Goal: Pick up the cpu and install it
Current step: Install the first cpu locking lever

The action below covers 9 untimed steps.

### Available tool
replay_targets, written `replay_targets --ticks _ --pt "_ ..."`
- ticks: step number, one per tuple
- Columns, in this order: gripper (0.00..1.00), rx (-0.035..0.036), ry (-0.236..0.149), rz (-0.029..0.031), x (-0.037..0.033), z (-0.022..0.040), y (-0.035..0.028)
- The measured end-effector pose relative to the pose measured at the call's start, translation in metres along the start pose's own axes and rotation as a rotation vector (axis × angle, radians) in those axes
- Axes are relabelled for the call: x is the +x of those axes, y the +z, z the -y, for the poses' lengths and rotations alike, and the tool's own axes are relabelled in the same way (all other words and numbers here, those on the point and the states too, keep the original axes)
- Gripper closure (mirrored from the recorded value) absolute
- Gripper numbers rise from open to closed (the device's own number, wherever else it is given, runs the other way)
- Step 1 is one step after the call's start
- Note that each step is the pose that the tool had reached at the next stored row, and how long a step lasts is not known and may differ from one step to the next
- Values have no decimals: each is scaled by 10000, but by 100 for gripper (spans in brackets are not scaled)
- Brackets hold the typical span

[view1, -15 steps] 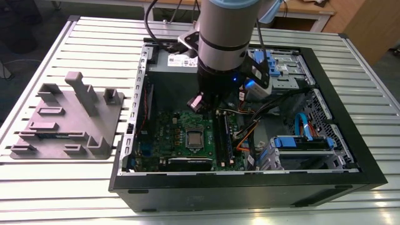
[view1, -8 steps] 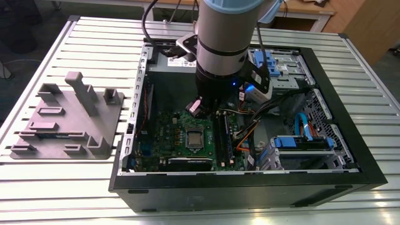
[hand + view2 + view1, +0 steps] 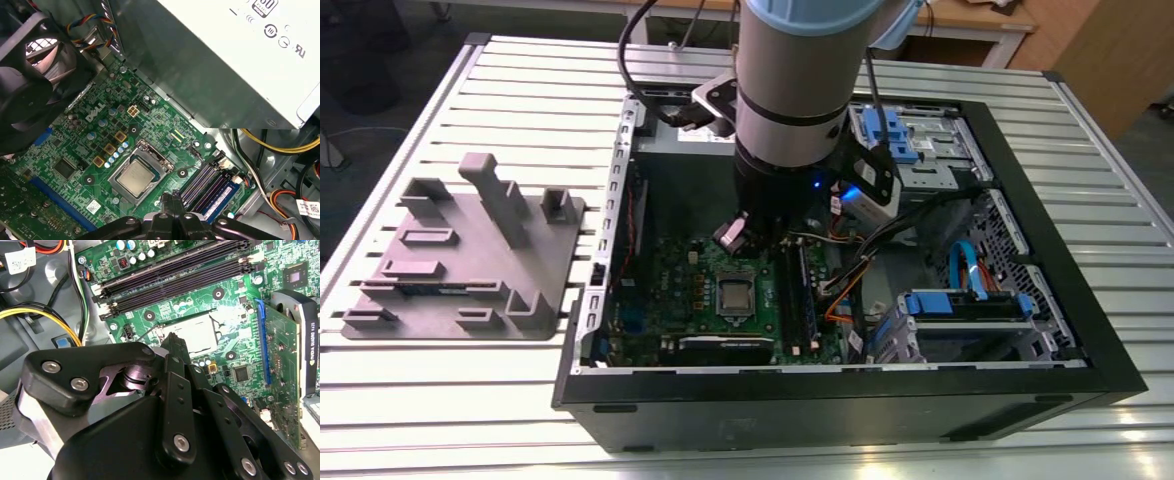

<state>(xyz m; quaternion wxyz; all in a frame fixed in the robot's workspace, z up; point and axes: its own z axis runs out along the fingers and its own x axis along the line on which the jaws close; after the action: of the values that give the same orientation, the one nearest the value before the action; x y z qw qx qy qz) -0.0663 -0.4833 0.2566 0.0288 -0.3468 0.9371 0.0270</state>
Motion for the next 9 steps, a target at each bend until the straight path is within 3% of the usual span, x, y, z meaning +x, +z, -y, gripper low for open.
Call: replay_targets --ticks 9 --pt "90 0 1 1 -1 -2 1"
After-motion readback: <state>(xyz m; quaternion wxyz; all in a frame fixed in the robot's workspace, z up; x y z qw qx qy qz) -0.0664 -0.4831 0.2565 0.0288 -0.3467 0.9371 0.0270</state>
